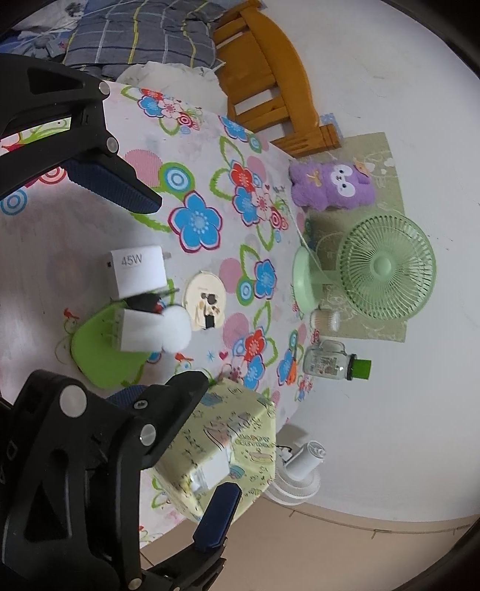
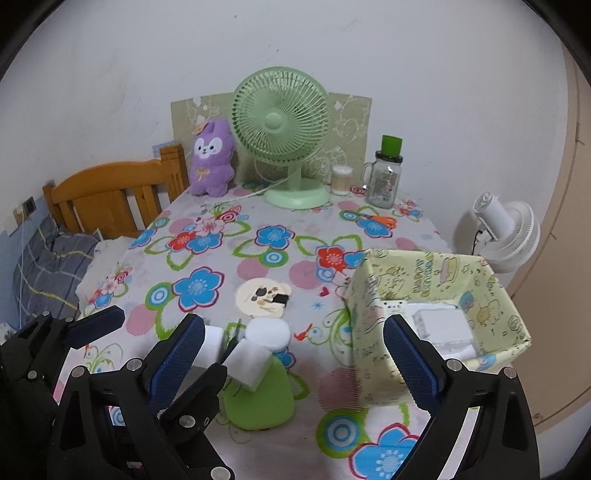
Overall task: Organize rigid objects
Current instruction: 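Grasp the white plug charger on the green pad with the right tool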
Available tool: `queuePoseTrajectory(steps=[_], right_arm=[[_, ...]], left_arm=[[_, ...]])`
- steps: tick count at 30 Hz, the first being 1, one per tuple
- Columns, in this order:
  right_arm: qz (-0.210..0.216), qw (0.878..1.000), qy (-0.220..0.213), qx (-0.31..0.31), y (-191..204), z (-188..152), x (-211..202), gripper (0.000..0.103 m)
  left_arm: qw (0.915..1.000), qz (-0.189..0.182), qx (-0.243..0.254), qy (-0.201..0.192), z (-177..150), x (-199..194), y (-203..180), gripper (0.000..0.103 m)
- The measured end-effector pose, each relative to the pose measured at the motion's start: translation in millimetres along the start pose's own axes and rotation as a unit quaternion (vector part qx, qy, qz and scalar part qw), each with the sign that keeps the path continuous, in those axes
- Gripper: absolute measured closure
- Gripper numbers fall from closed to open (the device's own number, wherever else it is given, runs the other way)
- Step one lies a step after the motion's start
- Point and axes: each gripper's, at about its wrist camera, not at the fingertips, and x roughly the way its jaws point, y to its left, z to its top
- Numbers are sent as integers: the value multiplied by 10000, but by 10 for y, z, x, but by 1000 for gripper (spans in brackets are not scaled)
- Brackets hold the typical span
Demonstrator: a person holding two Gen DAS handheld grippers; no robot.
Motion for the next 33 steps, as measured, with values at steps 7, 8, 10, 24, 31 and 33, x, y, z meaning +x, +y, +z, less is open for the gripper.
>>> queuePoseTrajectory(steps=[7,8,10,24,31,33], right_arm=[[57,9999,78,-28,115,-76,125,5],[68,9999,98,-39,133,-83,144,5],[69,9999,115,-72,175,-96,177,5],[266,9983,466,-225,396,-284,539,8],[243,9972,693,-118,377,-354,721,9],[200,9969,747,-115,372,-373,764,9]], left_arm=[[9999,83,-3,128,-89,126,138,8],[9999,85,-16,147,-100,140,154,8],[9998,76,-40,183,-124,178,189,8],[9979,175,-288,562,-371,501,444,8],[9968,177,-362,697,-433,647,472,8],[9963,187,-381,752,-453,690,472,8]])
